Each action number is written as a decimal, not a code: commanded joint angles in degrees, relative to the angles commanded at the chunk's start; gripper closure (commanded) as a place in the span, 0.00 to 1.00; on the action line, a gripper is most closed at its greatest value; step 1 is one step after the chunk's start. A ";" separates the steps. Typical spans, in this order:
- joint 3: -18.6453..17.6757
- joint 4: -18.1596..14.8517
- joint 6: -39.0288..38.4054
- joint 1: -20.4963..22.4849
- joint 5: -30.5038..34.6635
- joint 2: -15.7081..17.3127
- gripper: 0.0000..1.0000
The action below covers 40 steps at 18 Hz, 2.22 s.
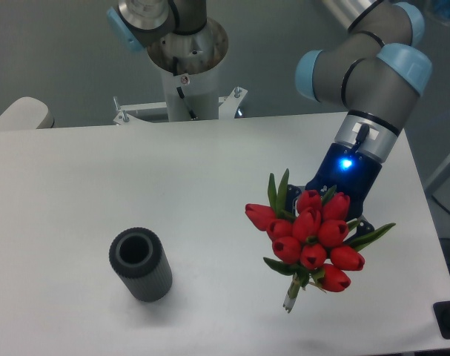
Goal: Place the flowers on the table
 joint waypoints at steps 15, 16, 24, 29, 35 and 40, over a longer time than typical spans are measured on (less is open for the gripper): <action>-0.70 0.09 0.17 -0.35 6.92 1.49 0.65; -0.70 0.09 0.18 -0.44 8.51 1.84 0.65; -3.43 0.00 2.72 -2.19 22.13 4.39 0.65; -5.88 0.00 7.37 -4.39 32.15 5.53 0.65; -9.66 0.09 15.55 -7.20 44.80 6.24 0.65; -12.21 0.17 21.26 -9.05 54.30 6.42 0.65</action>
